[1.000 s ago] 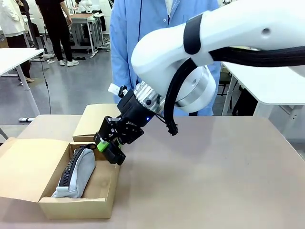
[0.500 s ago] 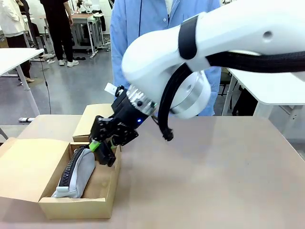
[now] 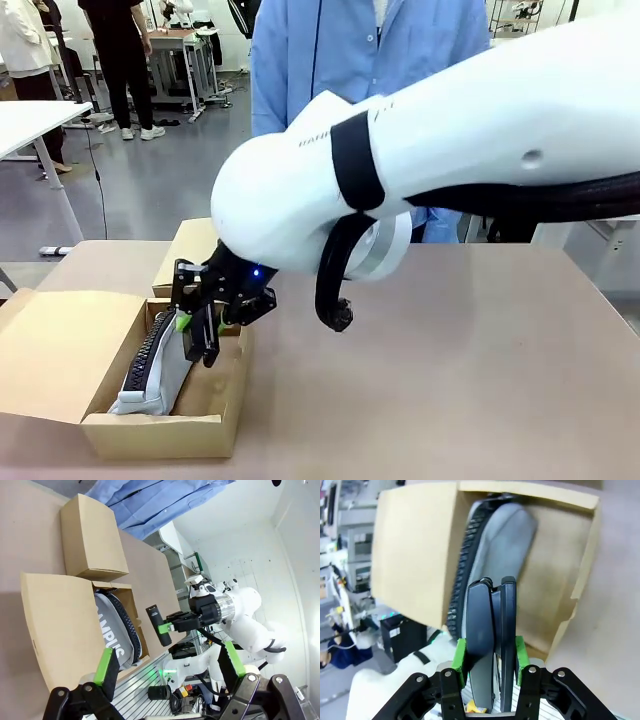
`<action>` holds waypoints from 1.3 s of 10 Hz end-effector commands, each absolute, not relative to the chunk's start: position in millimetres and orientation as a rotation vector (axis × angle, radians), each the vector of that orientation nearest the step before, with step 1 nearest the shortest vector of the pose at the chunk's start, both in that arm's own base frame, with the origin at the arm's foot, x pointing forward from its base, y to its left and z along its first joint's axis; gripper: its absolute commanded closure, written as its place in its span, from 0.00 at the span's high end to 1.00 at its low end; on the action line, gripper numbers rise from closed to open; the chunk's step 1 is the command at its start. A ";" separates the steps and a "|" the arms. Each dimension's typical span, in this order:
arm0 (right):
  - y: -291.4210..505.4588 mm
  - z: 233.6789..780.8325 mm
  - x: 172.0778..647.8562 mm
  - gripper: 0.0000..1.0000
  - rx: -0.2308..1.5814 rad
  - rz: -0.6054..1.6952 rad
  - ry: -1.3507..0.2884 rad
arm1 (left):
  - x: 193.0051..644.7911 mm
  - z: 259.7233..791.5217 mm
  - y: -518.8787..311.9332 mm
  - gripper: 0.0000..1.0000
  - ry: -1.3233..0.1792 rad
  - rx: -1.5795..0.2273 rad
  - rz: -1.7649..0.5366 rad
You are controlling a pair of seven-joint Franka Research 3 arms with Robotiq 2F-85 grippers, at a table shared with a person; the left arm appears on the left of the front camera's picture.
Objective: Place items inside the box.
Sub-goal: Pick up a Pencil pouch or Stapler and place it inside the Mailer Box closest to the robot.
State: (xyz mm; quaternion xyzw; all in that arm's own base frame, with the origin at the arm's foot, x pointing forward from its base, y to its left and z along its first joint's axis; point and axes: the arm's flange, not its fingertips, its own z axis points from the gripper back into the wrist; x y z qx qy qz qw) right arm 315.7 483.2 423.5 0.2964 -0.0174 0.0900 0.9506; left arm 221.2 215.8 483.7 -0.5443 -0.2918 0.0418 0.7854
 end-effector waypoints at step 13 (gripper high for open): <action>498.7 406.3 335.2 1.00 0.587 0.114 0.019 | 221.1 486.3 215.2 1.00 -0.656 -1.193 0.075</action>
